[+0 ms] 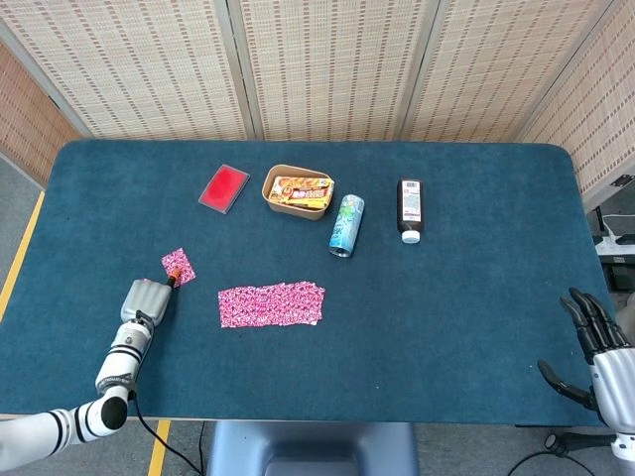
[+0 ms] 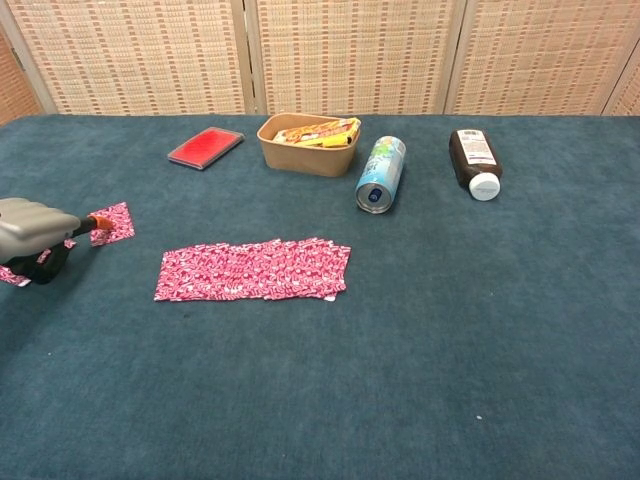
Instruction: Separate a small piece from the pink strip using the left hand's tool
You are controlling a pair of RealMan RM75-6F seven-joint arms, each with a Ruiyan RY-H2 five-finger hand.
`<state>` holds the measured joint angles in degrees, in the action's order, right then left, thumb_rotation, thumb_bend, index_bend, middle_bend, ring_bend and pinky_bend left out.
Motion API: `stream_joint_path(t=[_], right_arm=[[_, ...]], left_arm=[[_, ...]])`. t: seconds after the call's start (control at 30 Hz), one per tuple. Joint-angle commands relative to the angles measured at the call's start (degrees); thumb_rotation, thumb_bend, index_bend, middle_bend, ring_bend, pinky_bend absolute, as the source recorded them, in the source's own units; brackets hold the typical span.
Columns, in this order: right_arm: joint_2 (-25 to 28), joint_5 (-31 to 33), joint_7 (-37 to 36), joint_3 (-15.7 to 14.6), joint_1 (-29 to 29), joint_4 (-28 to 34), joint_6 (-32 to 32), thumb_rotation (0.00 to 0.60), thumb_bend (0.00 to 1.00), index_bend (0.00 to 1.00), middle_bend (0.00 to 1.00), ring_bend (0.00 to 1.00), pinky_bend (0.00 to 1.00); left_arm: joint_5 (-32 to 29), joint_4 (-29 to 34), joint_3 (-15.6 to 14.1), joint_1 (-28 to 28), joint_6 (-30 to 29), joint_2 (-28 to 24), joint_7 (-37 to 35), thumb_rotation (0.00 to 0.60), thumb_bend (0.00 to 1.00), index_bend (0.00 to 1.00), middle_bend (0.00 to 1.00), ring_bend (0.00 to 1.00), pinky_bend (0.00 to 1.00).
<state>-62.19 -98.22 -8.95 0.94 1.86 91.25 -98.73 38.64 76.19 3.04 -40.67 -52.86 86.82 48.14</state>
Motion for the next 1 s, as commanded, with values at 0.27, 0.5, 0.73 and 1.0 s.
stream_joint_path(t=[0.27,0.5,0.73,1.0], right_arm=[[0.03,-0.15,-0.02,-0.1,0.0,-0.04,0.01,0.6,0.19,0.0,0.0,0.0,0.21],[0.18,-0.34,-0.57,-0.18,0.02,-0.06,-0.16,0.6,0.19,0.0,0.0,0.0,0.21],[0.09,-0.27,-0.27,0.0,-0.07,-0.21,-0.18,0.6,0.19,0.0,0.0,0.0,0.21],[-2.02,1.84,3.53,1.07,-0.67,-0.28,1.39,0.6,0.19,0.0,0.0,0.0,0.21]], left_arm=[[12.84,9.97,-2.5,2.55,-5.61,-3.67,-6.33,0.6,0.83,0.0,0.71,0.66,0.66],[29.84,17.06,-6.88,7.59,-14.86,-8.5,-13.74,0.6,0.8,0.0,0.59,0.64,0.68],[41.12,14.33,-10.14,17.13,-29.37,-12.02,-24.53,0.6,0.58,0.0,0.19,0.35,0.59],[44.94,11.29,-8.29,24.05,-39.01,-13.15,-34.69,0.6,0.53,0.0,0.05,0.19,0.45]])
